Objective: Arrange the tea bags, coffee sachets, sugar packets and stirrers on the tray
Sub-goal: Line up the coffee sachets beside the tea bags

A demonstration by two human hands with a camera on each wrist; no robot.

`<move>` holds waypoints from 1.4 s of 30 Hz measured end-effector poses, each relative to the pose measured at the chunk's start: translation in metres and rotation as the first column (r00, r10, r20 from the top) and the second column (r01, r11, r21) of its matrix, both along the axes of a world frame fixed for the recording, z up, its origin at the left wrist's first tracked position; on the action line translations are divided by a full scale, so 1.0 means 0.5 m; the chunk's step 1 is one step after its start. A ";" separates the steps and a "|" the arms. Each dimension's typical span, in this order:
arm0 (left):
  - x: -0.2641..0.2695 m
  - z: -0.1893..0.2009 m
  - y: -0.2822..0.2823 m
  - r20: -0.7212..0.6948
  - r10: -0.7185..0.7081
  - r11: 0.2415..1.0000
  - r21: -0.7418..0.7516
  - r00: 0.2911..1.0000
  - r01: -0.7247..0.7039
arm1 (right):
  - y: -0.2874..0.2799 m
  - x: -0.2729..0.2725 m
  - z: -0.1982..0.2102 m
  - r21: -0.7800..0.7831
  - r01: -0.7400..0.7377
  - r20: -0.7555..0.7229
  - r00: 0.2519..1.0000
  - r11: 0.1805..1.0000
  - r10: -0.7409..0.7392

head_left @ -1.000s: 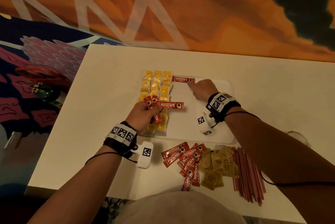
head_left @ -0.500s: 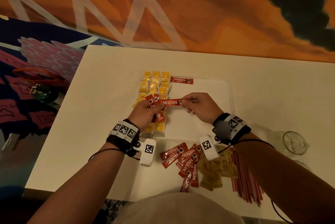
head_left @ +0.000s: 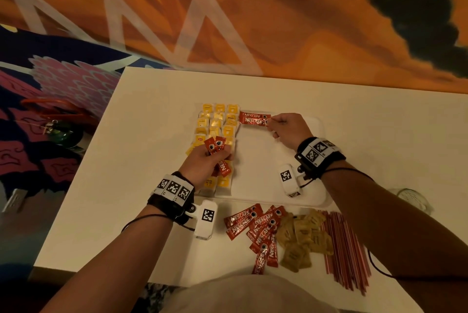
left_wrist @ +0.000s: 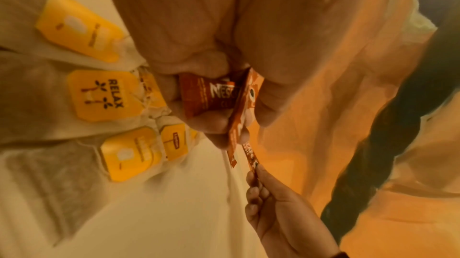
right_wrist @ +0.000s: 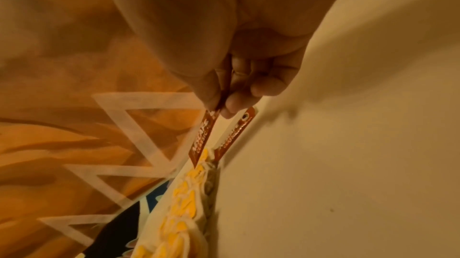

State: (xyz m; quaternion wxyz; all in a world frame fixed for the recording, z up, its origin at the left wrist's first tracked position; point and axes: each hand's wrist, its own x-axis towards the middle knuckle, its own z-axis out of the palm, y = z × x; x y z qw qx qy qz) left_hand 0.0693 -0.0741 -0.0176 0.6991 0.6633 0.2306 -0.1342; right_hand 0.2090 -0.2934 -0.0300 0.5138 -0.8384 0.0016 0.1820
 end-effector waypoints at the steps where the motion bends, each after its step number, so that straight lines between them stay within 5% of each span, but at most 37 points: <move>1: -0.001 0.000 0.000 0.001 -0.004 1.000 0.004 1.000 0.004 | 0.001 0.005 -0.006 -0.025 0.005 -0.020 1.000 1.000 -0.005; 17: -0.011 0.004 -0.009 0.028 -0.042 0.995 0.091 0.999 0.040 | 0.019 0.037 -0.047 -0.245 0.013 -0.078 0.996 0.969 -0.033; 30: -0.014 -0.017 0.004 0.000 -0.118 0.990 -0.072 0.993 0.118 | 0.024 0.041 -0.040 -0.336 0.098 -0.052 0.991 0.937 -0.122; 34: -0.009 -0.012 -0.001 0.011 -0.157 0.988 0.002 0.988 0.157 | 0.014 0.018 -0.018 -0.348 0.035 -0.021 0.999 0.937 -0.045; 42: -0.004 -0.015 -0.015 0.015 -0.143 0.990 0.015 0.990 0.142 | 0.018 -0.103 0.033 -0.032 -0.290 -0.052 0.956 0.956 0.289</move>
